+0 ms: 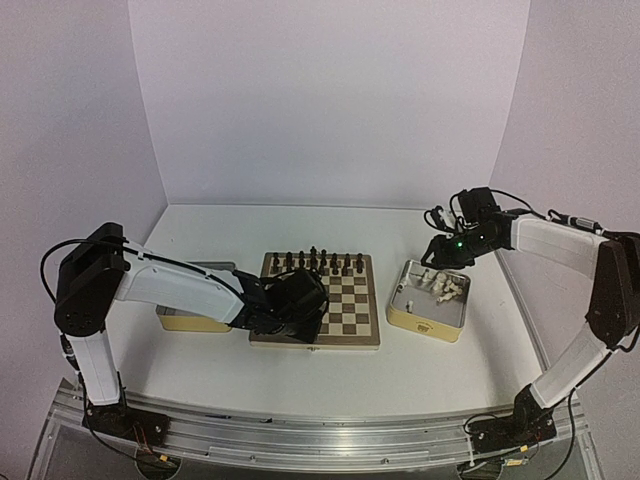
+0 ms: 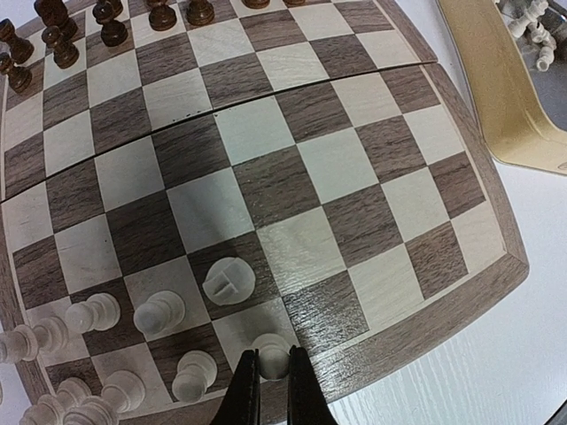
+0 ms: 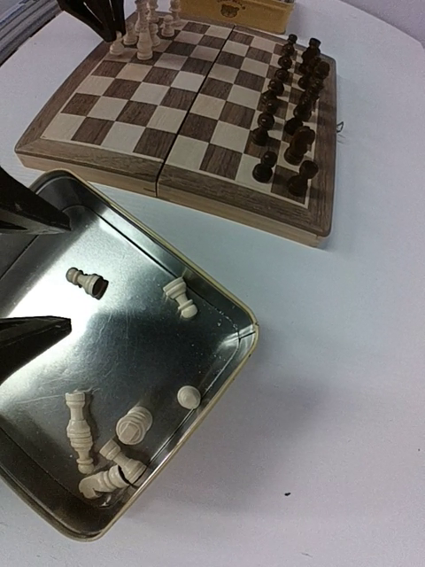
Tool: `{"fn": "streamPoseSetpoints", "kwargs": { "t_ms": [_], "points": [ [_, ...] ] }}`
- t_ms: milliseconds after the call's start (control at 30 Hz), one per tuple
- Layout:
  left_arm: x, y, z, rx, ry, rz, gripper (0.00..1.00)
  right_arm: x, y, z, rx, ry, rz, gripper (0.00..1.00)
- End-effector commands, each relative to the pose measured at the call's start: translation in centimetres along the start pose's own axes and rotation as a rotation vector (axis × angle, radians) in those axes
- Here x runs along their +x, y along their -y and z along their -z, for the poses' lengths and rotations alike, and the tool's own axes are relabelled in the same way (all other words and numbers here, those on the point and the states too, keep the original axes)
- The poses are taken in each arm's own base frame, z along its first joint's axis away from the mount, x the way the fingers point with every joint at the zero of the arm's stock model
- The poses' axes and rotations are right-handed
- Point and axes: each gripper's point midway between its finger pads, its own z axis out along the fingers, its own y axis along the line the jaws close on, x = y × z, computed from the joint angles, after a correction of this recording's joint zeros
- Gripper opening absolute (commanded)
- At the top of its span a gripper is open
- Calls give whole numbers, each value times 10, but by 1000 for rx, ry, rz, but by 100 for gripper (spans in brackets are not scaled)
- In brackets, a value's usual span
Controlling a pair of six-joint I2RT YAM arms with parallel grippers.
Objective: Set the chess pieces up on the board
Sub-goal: Place the chess piece on the chessboard.
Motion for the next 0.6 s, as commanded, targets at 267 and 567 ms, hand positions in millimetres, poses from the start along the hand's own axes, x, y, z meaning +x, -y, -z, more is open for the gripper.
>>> {"fn": "streamPoseSetpoints", "kwargs": {
  "t_ms": [267, 567],
  "points": [
    [0, -1, -6, -24, 10, -1, 5, -14, -4, 4, -15, 19, 13, 31],
    [-1, -4, -4, -39, 16, 6, 16, -13, -4, 1, -19, 11, 10, 31]
  ]
}}
